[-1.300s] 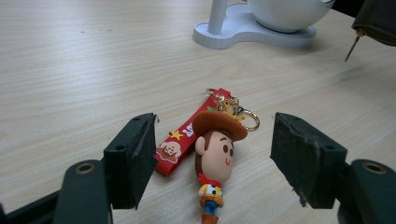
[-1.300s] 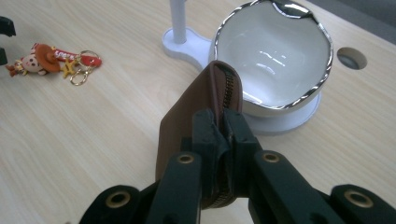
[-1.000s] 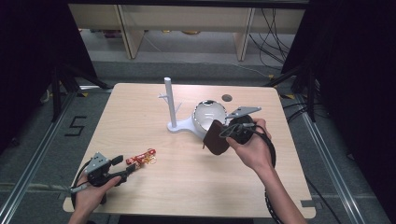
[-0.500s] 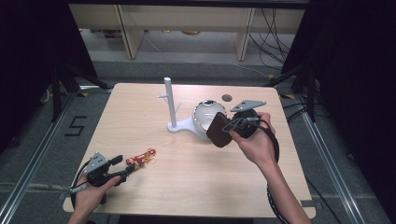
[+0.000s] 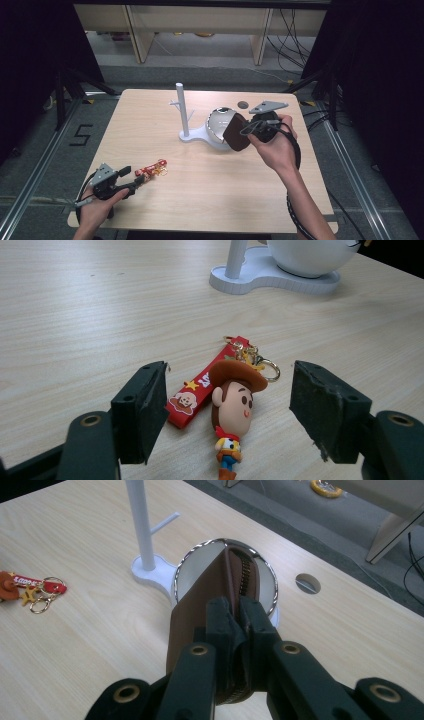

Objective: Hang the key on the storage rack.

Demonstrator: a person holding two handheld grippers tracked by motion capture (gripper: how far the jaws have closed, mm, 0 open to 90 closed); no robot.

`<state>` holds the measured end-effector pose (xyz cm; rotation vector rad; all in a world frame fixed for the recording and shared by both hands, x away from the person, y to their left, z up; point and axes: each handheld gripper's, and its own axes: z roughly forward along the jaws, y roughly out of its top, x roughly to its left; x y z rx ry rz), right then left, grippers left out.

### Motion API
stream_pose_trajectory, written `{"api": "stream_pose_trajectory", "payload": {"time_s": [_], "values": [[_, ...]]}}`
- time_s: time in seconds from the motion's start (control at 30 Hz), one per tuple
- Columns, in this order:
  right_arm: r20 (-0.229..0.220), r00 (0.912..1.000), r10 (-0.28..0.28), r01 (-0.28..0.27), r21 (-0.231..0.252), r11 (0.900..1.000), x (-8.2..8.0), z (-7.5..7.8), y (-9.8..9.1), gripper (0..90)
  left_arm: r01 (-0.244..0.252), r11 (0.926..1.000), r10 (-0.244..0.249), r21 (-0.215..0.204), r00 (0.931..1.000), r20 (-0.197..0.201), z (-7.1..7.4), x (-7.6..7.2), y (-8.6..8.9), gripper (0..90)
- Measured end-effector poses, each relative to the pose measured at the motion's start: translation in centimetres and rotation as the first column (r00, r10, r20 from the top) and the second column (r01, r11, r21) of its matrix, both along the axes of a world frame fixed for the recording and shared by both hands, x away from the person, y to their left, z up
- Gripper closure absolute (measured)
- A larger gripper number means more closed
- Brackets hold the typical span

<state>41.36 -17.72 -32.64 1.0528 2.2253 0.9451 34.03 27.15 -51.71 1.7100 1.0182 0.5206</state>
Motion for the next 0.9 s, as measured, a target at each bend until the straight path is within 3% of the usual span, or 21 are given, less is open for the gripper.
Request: {"api": "stream_pose_trajectory", "payload": {"time_s": [0.17, 0.2, 0.5, 0.53, 0.57, 0.7, 0.73, 0.77, 0.9], "values": [[0.012, 0.9999, 0.006, -0.006, -0.012, 0.9999, 0.3, 0.5, -0.1, 84.9, -0.002, 1.0000, 0.002, -0.003, 1.0000, -0.001, 0.0, 0.0, 0.0, 30.5], [-0.002, 0.9999, -0.014, 0.014, 0.004, 0.9999, 0.3, 0.6, -0.1, 84.9, -0.002, 1.0000, 0.002, -0.003, 1.0000, -0.001, 0.0, 0.0, 0.0, 30.5], [0.029, 0.9995, -0.013, 0.013, -0.010, 0.9999, 1.0, 1.2, -0.1, 84.9, 0.003, 1.0000, -0.003, -0.001, 1.0000, 0.007, 0.0, 0.0, 0.1, 30.5], [0.033, 0.9994, -0.010, 0.010, -0.011, 0.9999, 1.1, 1.3, -0.1, 84.9, -0.015, 0.9994, 0.015, -0.030, 0.9997, -0.017, 0.0, -0.2, 0.0, 30.5], [0.048, 0.9988, -0.002, 0.003, -0.014, 0.9999, 1.3, 1.4, -0.1, 85.0, -0.014, 0.9995, 0.014, -0.029, 0.9998, -0.014, 0.0, -0.2, 0.0, 30.5], [0.042, 0.9989, -0.020, 0.020, -0.009, 0.9998, 1.4, 1.7, 0.0, 84.9, -0.012, 0.9995, 0.012, -0.029, 0.9999, -0.010, 0.0, -0.2, -0.1, 30.5], [0.055, 0.9983, -0.020, 0.021, -0.013, 0.9997, 1.6, 1.7, -0.1, 84.9, -0.001, 0.9999, 0.001, -0.015, 1.0000, 0.008, 0.1, 0.0, 0.0, 30.5], [0.038, 0.9990, -0.022, 0.022, -0.009, 0.9997, 1.6, 1.9, -0.1, 85.0, 0.001, 1.0000, -0.001, -0.004, 0.9999, 0.012, 0.1, 0.0, 0.1, 30.5], [0.041, 0.9985, -0.036, 0.036, -0.001, 0.9993, 2.0, 1.9, 0.0, 85.0, 0.000, 1.0000, 0.000, -0.008, 0.9999, 0.011, 0.1, -0.1, 0.0, 30.5]]}}
